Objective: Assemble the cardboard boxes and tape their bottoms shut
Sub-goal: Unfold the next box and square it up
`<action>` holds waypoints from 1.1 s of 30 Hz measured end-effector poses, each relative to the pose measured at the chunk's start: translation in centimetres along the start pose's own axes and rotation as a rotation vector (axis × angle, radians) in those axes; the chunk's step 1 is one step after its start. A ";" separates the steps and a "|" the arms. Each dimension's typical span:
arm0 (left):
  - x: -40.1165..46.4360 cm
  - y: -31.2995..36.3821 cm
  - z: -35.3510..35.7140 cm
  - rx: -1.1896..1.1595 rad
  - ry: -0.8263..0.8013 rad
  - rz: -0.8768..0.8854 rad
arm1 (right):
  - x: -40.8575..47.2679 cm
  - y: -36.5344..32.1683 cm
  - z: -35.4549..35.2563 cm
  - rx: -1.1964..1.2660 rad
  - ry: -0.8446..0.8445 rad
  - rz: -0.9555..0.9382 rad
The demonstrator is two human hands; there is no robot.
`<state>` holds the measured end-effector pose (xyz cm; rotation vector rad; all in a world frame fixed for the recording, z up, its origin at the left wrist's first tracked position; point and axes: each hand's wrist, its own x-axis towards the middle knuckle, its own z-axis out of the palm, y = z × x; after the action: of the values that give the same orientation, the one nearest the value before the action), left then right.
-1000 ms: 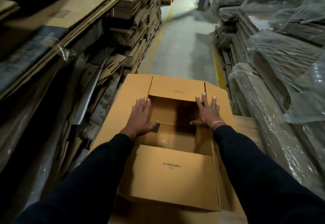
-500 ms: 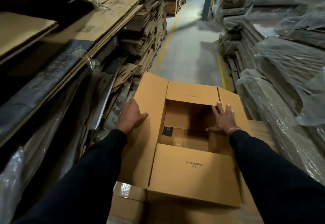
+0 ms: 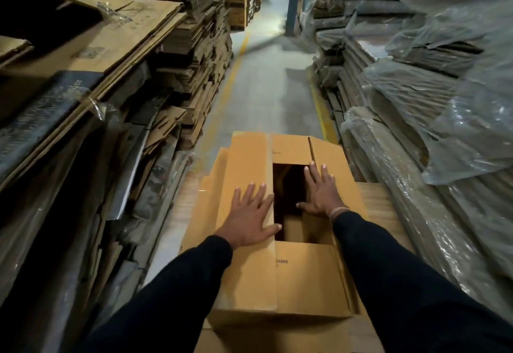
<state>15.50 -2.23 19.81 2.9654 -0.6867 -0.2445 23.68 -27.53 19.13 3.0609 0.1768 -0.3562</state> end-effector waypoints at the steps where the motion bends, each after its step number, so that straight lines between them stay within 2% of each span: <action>1: 0.0 0.1 0.8 0.042 0.035 -0.004 | -0.4 0.1 0.3 0.001 0.023 -0.011; 4: -0.1 -0.2 1.6 0.062 0.105 0.012 | -1.4 0.1 0.7 0.048 0.093 -0.032; 8: -0.2 -0.3 1.6 0.079 0.107 0.012 | -2.4 0.1 1.5 0.303 0.213 -0.026; 11: -0.1 -0.2 1.8 0.092 0.119 0.010 | -3.4 0.6 2.0 0.491 0.288 0.112; 16: 0.2 -0.5 2.2 0.099 0.142 0.016 | -5.6 2.5 1.9 0.499 0.216 0.441; 20: 0.2 -0.5 2.3 0.106 0.165 0.023 | -6.9 4.5 1.2 0.645 0.171 0.583; 23: 0.1 -0.4 2.1 0.102 0.152 0.019 | -7.8 5.6 -1.4 0.717 0.276 0.615; 27: 0.0 -0.3 1.8 0.047 0.145 0.012 | -8.4 5.2 -8.7 0.540 0.329 0.570; 29: -0.1 -0.4 1.6 -0.022 0.161 0.006 | -8.8 3.1 -12.3 0.520 0.333 0.472; 32: -0.4 -0.5 1.4 -0.085 0.175 0.002 | -8.7 -1.9 -14.3 0.688 0.143 0.228; 33: -0.5 -0.4 1.5 -0.076 0.191 -0.016 | -8.4 -3.5 -13.4 0.641 0.057 0.154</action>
<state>15.02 -1.72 18.35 2.8732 -0.6155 0.0112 18.19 -24.09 34.00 3.6809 -0.2178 -0.3748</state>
